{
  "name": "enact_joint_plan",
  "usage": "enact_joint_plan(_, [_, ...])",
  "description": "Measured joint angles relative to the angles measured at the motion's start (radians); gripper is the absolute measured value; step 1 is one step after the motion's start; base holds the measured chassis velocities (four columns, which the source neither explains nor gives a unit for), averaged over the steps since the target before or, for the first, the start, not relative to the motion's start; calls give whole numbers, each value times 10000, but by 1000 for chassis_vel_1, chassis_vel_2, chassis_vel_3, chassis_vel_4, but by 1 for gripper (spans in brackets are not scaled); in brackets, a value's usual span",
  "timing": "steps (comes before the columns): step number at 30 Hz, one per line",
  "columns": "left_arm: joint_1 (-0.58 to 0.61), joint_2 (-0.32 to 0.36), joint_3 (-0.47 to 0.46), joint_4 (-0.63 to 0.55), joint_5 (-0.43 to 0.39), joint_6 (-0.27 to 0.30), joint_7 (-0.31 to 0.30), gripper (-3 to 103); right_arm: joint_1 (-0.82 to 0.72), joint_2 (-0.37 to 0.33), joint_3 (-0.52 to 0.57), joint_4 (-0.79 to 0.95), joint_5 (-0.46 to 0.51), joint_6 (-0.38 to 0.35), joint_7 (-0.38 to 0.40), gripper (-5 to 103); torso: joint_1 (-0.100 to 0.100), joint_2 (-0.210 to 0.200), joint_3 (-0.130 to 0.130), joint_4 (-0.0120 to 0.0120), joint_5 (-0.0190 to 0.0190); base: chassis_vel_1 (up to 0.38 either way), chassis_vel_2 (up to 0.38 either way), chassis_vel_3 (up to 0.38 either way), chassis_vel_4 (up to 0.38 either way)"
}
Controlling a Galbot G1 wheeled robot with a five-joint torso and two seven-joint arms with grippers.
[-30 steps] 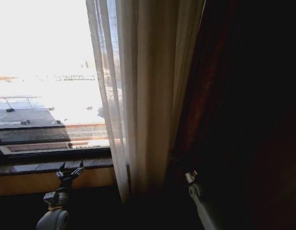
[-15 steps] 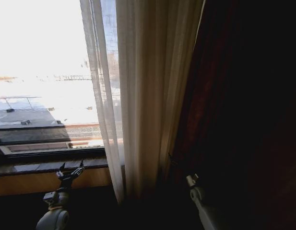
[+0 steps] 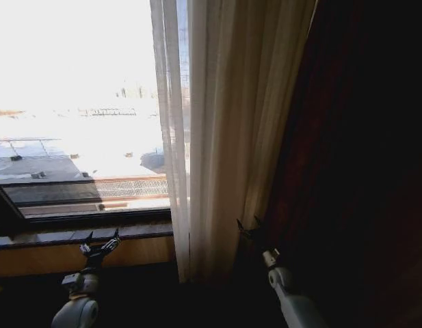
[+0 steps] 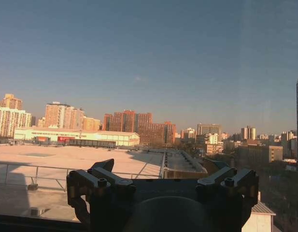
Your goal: Open the curtains by pulling them apart, changing their state from closed to fully open.
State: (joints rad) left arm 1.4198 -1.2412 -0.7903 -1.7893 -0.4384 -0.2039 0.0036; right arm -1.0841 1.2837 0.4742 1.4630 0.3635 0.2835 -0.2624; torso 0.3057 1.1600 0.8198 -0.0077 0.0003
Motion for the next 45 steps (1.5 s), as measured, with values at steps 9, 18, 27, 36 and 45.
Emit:
enact_joint_plan(9, [-1, 0, 0, -1, 0, 0, 0, 100, 92, -2, 0, -147, -10, 78, -57, 100, 4, -1, 1, -2, -2, 337, 354, -343, -362])
enact_joint_plan(18, [-1, 0, -4, 0, 0, 0, -2, 100, 183, 56, -42, -307, -51, 199, -5, 100, 2, 0, 0, 2, -6, 307, 296, -326, -292])
enact_joint_plan(27, [-1, -3, 0, -1, 0, 0, -2, 100, 275, 65, -34, -361, -73, 260, -257, 100, 0, -1, 1, -4, 7, 25, 24, -22, -35])
enact_joint_plan(36, [0, -2, 2, 0, 0, 0, 0, 100, 283, 114, -59, -514, -116, 318, -583, 100, 0, 0, 0, 1, -9, -22, -15, 24, 15])
enact_joint_plan(45, [0, -1, 0, 0, 0, 0, -1, 100, 388, 154, -214, -536, -99, 307, -114, 100, -3, 1, 0, -1, -2, -93, 107, 99, -101])
